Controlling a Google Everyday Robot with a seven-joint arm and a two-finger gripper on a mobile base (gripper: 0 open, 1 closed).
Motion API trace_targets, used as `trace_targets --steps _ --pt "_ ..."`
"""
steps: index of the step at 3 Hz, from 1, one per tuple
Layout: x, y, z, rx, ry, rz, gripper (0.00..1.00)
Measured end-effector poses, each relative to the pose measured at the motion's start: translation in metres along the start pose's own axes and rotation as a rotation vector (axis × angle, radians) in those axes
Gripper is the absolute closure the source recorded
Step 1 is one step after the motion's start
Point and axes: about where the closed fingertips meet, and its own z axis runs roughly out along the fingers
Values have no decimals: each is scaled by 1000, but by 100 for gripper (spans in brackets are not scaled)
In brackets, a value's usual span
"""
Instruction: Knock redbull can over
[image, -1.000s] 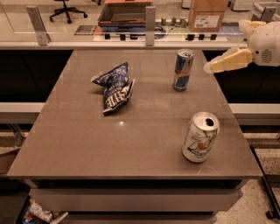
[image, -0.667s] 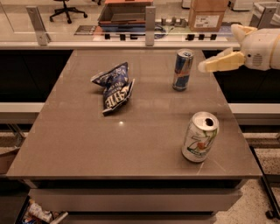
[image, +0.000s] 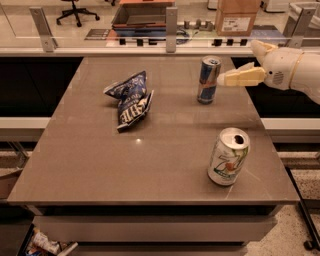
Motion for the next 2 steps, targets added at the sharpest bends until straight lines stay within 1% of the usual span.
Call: trace_targets --steps 2 --pt "20 10 24 -23 -36 73 0"
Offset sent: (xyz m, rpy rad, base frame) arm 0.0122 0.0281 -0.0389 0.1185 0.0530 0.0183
